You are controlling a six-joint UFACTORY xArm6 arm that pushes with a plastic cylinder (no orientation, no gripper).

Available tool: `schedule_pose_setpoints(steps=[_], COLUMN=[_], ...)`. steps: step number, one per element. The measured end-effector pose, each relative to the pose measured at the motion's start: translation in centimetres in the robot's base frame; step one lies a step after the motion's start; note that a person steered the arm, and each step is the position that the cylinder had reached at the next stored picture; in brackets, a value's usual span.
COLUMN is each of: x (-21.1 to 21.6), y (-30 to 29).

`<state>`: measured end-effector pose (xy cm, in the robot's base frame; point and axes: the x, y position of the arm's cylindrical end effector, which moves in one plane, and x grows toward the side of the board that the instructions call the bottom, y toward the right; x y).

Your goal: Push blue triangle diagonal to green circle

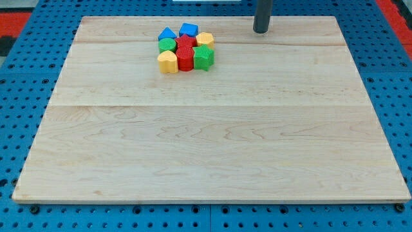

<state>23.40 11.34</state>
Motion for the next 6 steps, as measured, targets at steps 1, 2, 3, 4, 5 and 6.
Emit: schedule_pose_setpoints(steps=[1, 2, 3, 4, 5, 6], x=[0.0, -0.2, 2.6, 3.7, 3.2, 3.1], y=[-0.4, -3.5, -12.9, -15.8, -16.9, -20.5])
